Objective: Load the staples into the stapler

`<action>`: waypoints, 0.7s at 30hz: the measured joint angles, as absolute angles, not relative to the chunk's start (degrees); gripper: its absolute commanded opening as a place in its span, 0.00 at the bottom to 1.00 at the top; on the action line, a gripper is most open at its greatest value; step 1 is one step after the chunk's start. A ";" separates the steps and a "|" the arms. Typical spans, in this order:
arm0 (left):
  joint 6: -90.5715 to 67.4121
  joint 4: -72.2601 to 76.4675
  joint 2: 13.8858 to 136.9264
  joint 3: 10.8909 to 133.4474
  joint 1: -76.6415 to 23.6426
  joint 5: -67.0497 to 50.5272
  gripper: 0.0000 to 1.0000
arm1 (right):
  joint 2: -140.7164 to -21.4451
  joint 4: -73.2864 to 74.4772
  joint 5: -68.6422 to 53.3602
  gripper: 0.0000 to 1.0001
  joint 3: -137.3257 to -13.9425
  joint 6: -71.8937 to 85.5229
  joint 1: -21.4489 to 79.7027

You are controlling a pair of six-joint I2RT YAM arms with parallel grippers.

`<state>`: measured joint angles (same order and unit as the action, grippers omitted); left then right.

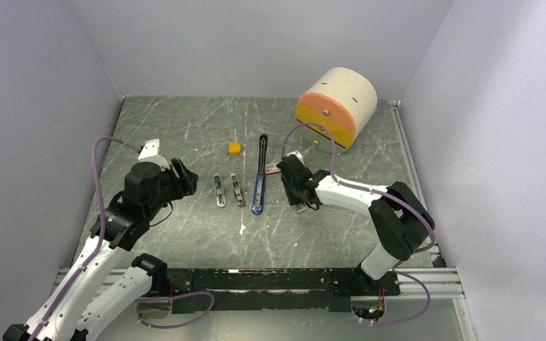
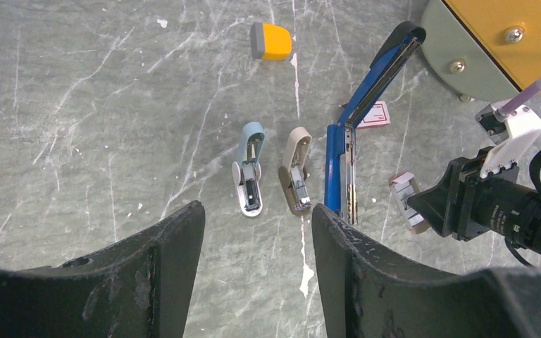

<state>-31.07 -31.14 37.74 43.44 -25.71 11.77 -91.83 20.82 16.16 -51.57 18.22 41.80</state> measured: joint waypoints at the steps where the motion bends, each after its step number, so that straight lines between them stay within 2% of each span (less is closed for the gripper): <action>1: -31.07 -31.14 37.74 43.44 -25.71 11.77 0.63 | -91.90 20.82 15.90 0.37 -51.57 17.80 41.69; 8: -31.09 -31.14 37.82 43.42 -25.71 11.77 0.62 | -91.90 19.53 14.44 0.41 -51.57 16.32 41.45; 21: -31.09 -31.14 37.89 43.42 -25.71 11.77 0.62 | -92.71 18.20 10.92 0.39 -50.98 14.92 39.75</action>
